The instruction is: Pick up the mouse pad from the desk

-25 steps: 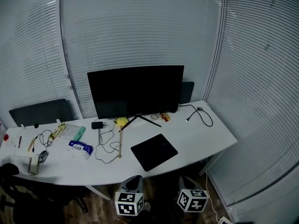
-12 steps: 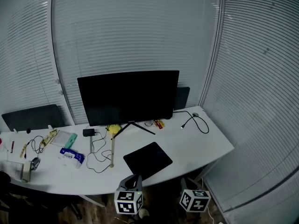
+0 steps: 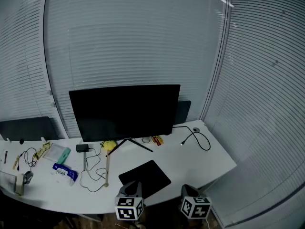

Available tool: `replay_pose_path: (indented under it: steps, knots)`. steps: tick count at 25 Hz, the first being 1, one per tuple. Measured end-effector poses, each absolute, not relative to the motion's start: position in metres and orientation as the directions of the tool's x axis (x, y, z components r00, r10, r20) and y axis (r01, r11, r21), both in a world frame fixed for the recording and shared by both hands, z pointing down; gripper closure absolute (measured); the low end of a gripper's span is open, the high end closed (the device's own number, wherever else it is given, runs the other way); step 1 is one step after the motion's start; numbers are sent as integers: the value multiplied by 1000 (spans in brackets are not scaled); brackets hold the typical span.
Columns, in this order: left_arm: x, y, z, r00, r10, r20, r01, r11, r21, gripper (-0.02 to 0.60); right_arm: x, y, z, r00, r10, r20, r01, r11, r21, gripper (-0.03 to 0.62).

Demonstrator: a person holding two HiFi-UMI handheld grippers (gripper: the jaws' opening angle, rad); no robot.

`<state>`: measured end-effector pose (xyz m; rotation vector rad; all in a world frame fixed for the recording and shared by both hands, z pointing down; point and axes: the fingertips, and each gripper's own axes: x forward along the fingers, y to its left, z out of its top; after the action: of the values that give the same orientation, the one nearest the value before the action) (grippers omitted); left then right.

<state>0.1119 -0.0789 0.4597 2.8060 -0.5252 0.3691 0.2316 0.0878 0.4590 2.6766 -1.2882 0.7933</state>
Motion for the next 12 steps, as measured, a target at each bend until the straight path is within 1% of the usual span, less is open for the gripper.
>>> replay_pose_path:
  steps: [12]
  knots:
    - [161,-129,460,889,-356,287,-419,-886,198,565,287,38,455,500,-735,458,-770,-619,-152,560]
